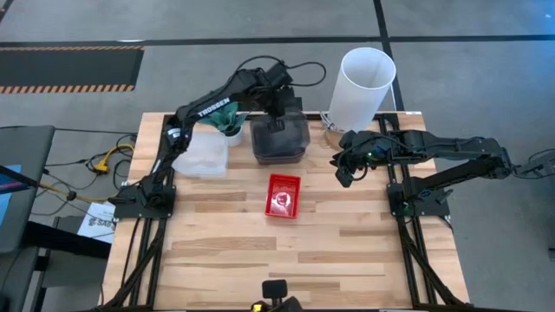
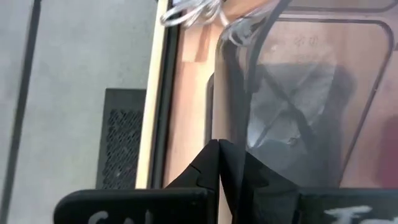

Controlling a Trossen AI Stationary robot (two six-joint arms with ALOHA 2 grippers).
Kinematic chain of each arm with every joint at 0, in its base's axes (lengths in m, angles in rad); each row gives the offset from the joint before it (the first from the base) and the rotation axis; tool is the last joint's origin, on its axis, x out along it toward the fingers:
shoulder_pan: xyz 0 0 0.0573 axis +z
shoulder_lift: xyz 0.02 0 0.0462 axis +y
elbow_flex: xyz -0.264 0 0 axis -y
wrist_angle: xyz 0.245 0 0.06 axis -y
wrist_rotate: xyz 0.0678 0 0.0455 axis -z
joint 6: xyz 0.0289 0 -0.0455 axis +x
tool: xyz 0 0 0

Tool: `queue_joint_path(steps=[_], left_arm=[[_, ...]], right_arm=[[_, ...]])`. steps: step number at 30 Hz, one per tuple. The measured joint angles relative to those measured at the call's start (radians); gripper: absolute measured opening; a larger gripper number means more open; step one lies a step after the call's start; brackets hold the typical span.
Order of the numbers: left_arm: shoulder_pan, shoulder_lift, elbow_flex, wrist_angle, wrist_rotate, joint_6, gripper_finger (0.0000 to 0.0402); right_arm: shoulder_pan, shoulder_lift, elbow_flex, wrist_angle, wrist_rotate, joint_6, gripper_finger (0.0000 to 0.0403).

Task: Stack baskets by color
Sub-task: Stack the bottom black bin on the top black bin

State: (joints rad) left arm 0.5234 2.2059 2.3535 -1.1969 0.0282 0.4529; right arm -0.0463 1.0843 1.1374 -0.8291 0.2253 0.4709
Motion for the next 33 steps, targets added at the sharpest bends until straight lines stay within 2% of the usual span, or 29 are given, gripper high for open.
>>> queue_joint_path(steps=[3, 6, 10, 14, 25, 33], left_arm=[[-0.001, -0.019, 0.001, -0.004, 0.017, -0.004, 0.0], [0.0, -0.023, 0.003, -0.058, -0.041, -0.005, 0.0], [0.006, -0.021, 0.002, -0.137, -0.019, -0.014, 0.0], [0.004, -0.019, 0.002, -0.146, -0.082, -0.016, 0.0], [0.011, 0.021, 0.003, -0.217, -0.117, -0.007, 0.0], [0.014, 0.022, -0.051, -0.227, -0.133, 0.027, 0.0]], right_arm=[[0.0, 0.0, 0.0, 0.001, 0.0, 0.0, 0.0118], [0.0, 0.0, 0.0, 0.003, 0.0, 0.0, 0.0118], [0.0, 0.0, 0.0, 0.009, 0.0, 0.0, 0.0118], [0.0, 0.0, 0.0, 0.011, 0.0, 0.0, 0.0118], [0.0, 0.0, 0.0, 0.029, -0.01, 0.019, 0.0118], [0.0, 0.0, 0.0, 0.029, -0.015, 0.02, 0.0118]])
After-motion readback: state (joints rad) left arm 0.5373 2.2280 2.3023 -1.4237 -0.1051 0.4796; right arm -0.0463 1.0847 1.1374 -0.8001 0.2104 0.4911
